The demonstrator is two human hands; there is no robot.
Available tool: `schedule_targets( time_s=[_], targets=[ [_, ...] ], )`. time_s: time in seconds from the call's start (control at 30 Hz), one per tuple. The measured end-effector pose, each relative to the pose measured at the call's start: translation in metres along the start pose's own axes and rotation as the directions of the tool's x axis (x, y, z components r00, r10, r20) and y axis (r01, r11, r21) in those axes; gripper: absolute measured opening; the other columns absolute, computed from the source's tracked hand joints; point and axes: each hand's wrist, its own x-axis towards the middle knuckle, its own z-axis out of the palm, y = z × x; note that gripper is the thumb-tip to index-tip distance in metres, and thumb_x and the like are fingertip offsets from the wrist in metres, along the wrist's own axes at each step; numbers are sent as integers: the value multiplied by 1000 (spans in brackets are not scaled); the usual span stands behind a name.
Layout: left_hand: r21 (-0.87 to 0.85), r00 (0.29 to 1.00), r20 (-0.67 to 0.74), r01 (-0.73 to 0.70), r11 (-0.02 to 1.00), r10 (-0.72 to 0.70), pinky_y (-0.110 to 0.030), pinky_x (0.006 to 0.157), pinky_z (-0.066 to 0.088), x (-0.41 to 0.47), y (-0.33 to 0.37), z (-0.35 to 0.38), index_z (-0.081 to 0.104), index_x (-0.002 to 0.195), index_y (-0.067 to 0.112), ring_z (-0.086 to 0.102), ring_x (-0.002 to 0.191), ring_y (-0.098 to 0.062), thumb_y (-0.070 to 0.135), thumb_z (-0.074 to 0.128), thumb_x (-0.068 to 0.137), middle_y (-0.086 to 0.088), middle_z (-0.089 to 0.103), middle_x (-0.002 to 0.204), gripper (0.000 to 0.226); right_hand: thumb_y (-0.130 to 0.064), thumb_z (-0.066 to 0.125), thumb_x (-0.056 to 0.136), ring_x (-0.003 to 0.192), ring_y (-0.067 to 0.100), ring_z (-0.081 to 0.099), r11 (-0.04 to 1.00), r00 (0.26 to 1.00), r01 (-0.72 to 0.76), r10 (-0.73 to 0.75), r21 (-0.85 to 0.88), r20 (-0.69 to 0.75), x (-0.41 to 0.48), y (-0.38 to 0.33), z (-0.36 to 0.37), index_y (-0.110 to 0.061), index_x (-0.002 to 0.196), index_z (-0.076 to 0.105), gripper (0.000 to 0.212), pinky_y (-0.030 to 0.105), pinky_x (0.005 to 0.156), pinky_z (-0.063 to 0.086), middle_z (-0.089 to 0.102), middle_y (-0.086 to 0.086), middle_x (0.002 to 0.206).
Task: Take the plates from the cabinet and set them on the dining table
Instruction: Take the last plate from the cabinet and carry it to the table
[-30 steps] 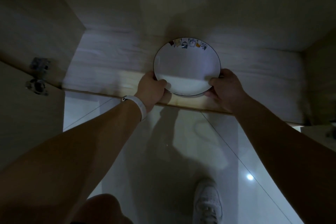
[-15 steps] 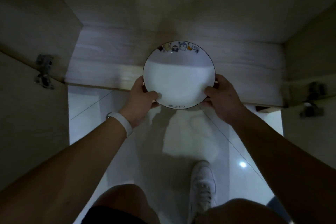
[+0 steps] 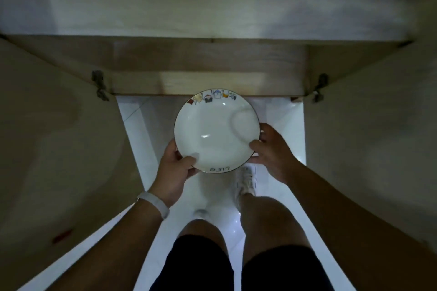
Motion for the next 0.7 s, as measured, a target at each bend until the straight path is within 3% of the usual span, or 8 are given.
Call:
schedule_targets(
  time_s=[0.2, 0.3, 0.43, 0.6, 0.7],
  targets=[
    [89, 998, 55, -14, 996, 9, -34, 74, 56, -118, 58, -11, 54, 130, 30, 62, 112, -24, -8, 53, 87, 2, 66, 121, 57, 3, 54, 84, 102, 32, 68, 1000, 998, 7, -5, 21, -62, -131, -31, 19, -22, 117, 57, 41, 58, 83, 57, 67, 10, 114],
    [111, 993, 106, -62, 992, 50, -32, 71, 55, -177, 92, -11, 52, 131, 28, 61, 108, -21, -9, 52, 87, 0, 65, 123, 57, 5, 52, 84, 107, 34, 65, 997, 995, 45, -40, 59, -93, -201, -54, 29, -20, 117, 59, 43, 53, 81, 59, 66, 12, 115],
    [119, 984, 161, -103, 988, 83, -39, 77, 55, -245, 131, -10, 53, 130, 26, 62, 104, -20, -11, 51, 87, -2, 66, 120, 57, 9, 47, 86, 106, 32, 66, 985, 985, 109, -89, 131, -149, -284, -81, 42, -18, 119, 58, 44, 46, 74, 61, 65, 12, 117],
    [144, 953, 276, -167, 976, 122, -28, 60, 53, -327, 173, -5, 53, 127, 19, 61, 91, -23, -14, 47, 87, 0, 68, 107, 52, 8, 47, 85, 106, 31, 66, 973, 964, 179, -143, 149, -223, -382, -99, 50, -16, 122, 56, 45, 49, 78, 60, 65, 11, 117],
    [179, 933, 334, -201, 963, 132, -32, 62, 55, -366, 188, 6, 54, 126, 22, 62, 90, -22, -17, 44, 85, 4, 70, 103, 57, 9, 45, 86, 107, 29, 65, 962, 945, 218, -166, 164, -282, -434, -104, 48, -16, 126, 55, 48, 47, 76, 61, 65, 9, 119]
  ],
)
